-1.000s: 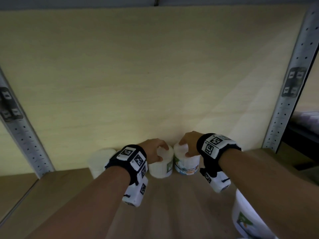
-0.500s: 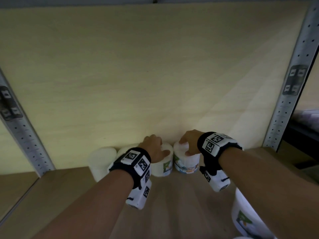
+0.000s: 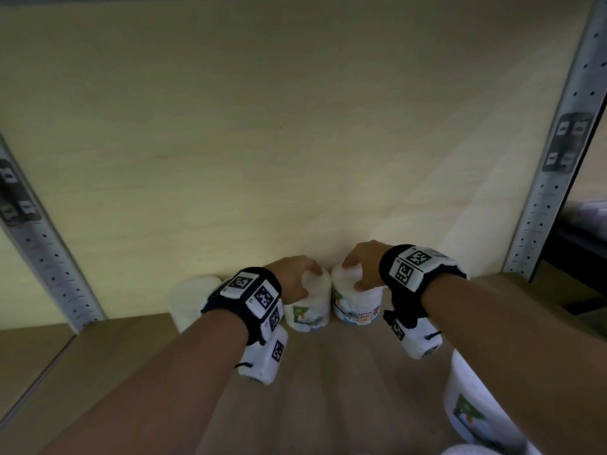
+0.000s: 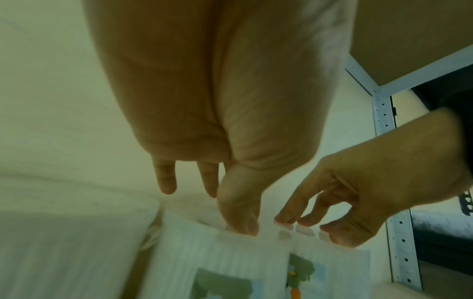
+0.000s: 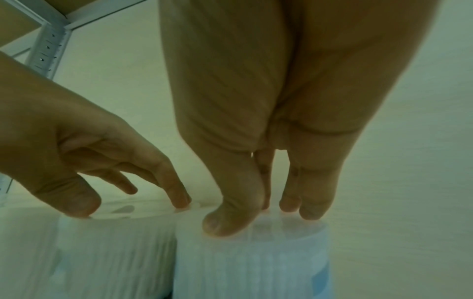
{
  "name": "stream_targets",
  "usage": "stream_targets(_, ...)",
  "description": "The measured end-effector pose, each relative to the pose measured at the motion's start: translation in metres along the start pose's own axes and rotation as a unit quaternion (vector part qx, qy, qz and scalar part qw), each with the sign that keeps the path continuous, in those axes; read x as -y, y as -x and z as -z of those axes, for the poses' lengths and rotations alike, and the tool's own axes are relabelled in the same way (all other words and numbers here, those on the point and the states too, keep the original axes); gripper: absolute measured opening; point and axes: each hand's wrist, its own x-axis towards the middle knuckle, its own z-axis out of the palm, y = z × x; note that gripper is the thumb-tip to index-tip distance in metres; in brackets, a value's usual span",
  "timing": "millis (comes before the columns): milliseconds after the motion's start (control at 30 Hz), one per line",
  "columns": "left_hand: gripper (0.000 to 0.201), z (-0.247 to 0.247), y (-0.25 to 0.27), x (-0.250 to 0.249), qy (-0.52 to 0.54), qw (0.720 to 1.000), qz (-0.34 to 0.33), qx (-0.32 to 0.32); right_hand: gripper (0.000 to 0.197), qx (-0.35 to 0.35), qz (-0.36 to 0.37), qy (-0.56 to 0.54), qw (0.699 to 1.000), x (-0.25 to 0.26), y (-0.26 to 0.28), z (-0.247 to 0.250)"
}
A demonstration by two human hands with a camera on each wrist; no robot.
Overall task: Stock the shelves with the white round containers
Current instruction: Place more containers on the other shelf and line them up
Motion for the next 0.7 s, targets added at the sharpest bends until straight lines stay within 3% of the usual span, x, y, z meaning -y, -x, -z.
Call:
stream_targets(133,0.056,0.003,0.001,-0.001,0.025,1.000,-0.001,0.002,0.062,0.005,-0.002,0.008,1.000,0.001,-0.001,0.001)
stream_targets(233,0.042,-0.002,0.000,-0.004,0.033,0.992,0.044,-0.115,0.063,0.008,-0.005,0.011,1.000,0.002,-0.002,0.002)
stream_targets(300,0.052,-0.008,-0.004,-0.006,0.023,0.983,0.095,-0.157,0.062,0.004,-0.006,0.011,1.000,0.002,-0.002,0.001)
stream_targets(433,0.063,-0.019,-0.005,-0.006,-0.042,0.984,0.109,-0.132,0.061,0.000,-0.004,0.011,1.000,0.002,-0.001,0.000)
stream_targets(700,0.059,-0.015,-0.002,-0.008,-0.008,0.993,0.067,-0.093,0.061,-0.010,-0.003,0.007,1.000,0.001,0.000,-0.001)
